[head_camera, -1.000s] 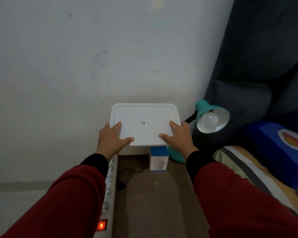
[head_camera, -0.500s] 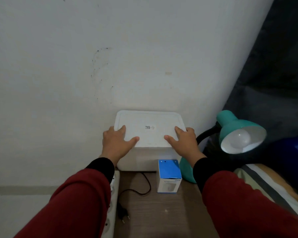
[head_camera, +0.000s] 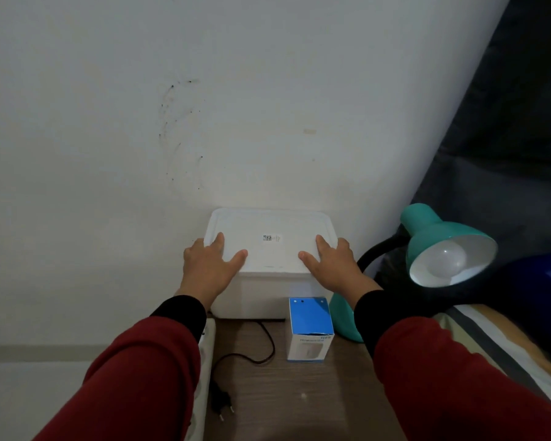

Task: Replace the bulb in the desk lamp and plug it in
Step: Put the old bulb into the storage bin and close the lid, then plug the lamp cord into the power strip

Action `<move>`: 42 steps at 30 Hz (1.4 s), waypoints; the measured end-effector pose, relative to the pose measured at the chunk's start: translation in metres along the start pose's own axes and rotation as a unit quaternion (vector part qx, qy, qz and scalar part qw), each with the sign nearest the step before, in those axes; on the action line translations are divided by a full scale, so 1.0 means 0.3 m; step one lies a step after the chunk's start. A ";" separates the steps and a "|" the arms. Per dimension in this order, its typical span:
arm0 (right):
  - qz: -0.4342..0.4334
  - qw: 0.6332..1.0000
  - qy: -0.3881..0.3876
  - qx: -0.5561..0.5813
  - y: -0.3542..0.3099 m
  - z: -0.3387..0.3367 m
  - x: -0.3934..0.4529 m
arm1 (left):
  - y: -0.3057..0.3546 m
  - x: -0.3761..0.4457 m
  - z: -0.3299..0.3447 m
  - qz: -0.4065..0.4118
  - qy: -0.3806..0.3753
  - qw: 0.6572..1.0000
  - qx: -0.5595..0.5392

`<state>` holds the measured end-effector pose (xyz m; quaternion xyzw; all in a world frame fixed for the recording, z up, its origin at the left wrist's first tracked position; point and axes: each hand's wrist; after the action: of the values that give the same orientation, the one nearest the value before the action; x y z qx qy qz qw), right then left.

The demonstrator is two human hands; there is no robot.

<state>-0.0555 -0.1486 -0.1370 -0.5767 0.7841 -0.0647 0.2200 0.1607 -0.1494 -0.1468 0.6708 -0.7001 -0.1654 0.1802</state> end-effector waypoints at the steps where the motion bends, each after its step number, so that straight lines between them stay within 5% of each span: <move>1: -0.001 1.000 -0.003 -0.004 -0.002 -0.002 -0.001 | -0.002 0.001 0.000 -0.003 -0.003 1.000 -0.006; 10: -0.012 0.991 0.022 -0.132 -0.044 -0.036 -0.036 | 0.031 0.014 -0.084 0.019 -0.088 0.989 0.114; 20: -0.034 0.977 -0.005 -0.210 -0.124 -0.127 -0.202 | 0.019 -0.096 -0.221 -0.026 -0.064 0.985 0.158; 36: -0.118 0.979 -0.035 -0.164 -0.221 0.140 -0.487 | -0.174 -0.440 -0.299 -0.054 -0.069 0.984 0.152; 42: -0.137 0.989 -0.042 -0.034 -0.196 0.321 -0.585 | -0.269 -0.568 -0.152 -0.045 -0.079 0.993 0.069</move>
<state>0.0781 0.0105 -0.1548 -0.6883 0.6893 -0.0434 0.2221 0.2594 0.0175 -0.1502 0.6972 -0.6911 -0.1771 0.0702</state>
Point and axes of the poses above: each hand's wrist, its own x-axis towards the middle knuckle, its own z-axis out of the palm, y = z × x, and after that the axes turned 9 degrees about z, right-handed
